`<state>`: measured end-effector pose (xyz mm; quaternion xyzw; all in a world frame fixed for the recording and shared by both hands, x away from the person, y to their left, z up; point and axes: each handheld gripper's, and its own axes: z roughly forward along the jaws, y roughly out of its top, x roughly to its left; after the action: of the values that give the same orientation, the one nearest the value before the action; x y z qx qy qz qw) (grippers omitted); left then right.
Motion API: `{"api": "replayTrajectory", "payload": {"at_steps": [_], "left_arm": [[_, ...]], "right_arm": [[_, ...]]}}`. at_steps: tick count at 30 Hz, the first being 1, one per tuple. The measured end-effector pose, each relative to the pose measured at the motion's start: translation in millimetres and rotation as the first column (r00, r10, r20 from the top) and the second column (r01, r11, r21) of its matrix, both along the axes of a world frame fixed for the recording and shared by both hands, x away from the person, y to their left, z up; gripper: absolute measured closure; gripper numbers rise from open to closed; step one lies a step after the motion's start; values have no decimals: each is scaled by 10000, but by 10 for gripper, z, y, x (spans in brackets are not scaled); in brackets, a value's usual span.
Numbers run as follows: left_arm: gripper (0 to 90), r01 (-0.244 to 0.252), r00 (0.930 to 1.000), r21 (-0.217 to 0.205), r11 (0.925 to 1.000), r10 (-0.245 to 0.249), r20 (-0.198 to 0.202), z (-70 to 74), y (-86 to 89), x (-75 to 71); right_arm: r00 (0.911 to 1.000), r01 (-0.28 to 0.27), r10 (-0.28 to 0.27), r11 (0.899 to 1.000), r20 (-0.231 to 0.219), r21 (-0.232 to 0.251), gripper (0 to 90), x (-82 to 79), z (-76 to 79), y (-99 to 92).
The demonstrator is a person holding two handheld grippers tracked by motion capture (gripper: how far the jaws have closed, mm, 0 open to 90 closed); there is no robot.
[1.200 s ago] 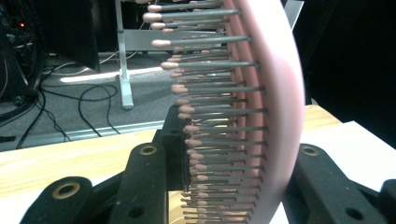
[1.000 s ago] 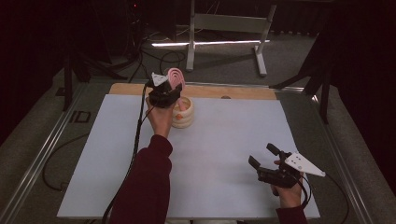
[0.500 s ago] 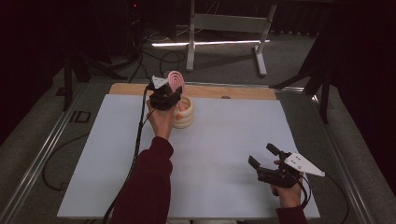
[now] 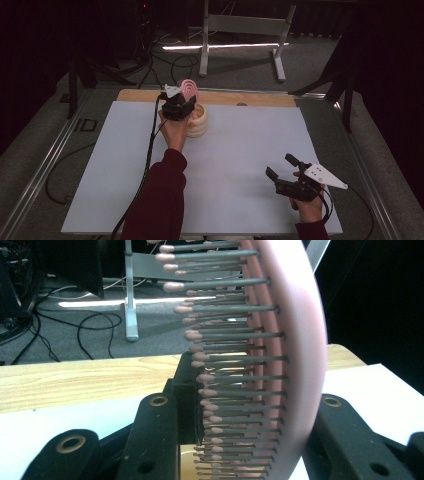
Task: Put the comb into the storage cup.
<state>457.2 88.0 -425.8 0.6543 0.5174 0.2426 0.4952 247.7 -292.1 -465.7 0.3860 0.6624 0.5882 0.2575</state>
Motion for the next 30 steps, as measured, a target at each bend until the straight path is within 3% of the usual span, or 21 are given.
{"api": "replayTrajectory", "payload": {"at_steps": [15,30], "left_arm": [[639,-2,10000,127,9999,2,-5,-34,-68,-12],[637,12,10000,-67,10000,-12,-62,-64,-55,-18]], "right_arm": [[10000,15,-15,10000,11,3,102,1,3,-4],[10000,-7,7,10000,37,-9,102,1,6,1]]}}
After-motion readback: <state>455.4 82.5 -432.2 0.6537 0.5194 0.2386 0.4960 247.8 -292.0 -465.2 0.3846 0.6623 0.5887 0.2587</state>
